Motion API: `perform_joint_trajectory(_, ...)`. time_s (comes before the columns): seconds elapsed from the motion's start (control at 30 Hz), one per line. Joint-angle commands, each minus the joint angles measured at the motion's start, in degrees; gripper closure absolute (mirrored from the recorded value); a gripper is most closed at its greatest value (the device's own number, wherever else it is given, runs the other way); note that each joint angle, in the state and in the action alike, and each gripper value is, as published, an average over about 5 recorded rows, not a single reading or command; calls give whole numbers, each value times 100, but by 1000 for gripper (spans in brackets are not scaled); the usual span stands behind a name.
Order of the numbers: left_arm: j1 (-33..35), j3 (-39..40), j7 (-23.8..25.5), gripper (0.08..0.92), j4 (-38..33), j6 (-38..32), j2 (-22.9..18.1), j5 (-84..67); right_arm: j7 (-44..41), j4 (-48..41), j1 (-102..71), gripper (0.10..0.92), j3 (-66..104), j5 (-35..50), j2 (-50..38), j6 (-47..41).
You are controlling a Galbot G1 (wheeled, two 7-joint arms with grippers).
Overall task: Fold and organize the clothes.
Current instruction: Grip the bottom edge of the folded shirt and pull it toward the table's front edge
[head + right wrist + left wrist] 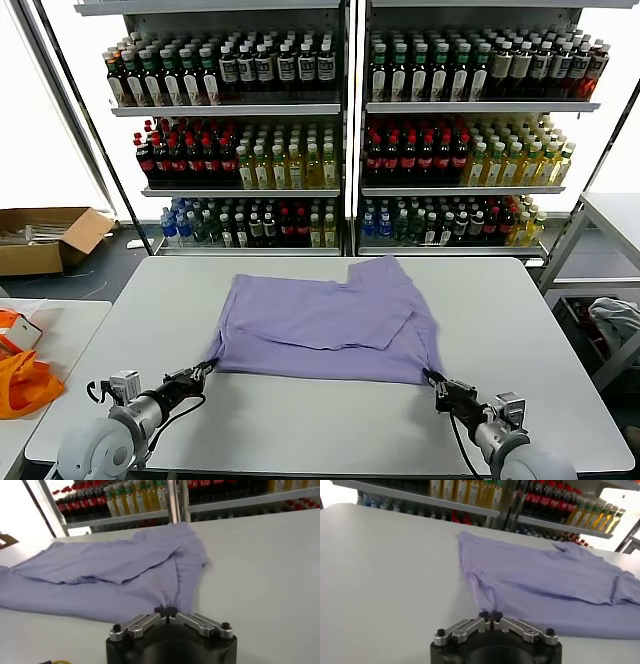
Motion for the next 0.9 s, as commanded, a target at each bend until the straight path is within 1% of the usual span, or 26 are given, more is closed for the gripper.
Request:
perform_joint_trajectory(0.03, 1385, -706, -354, 912, -1169, 200, -136, -81, 4, 885, -1056, 920, 329, 22, -208, -82)
perform_joint_trajectory(0.17, 2100, -1105, -432, 912, -1560, 221, -331, -58, -17, 1164, -1546, 920, 465, -186, -243, -91)
perform_joint_trajectory(0.33, 2866, -1496, -348, 912, -1901, 219, -645, 33, -30, 1361, -2021, 920, 494, -354, -262, -10)
perform_joint_trajectory(0.53, 3096, -1540, -285, 911, -2012, 219, -958, 206, 54, 1479, -2243, 920, 455, -577, -232, 33)
perform_joint_trajectory(0.7, 3380, -1649, -281, 912, -2282, 223, -1008, 177, 90, 1479, -2287, 920, 597, -654, -355, 20)
perform_joint_trajectory(0.9, 3521, -1670, -349, 912, -2488, 224, -1075, 184, 61, 1308, -2139, 920, 693, -614, -539, 71)
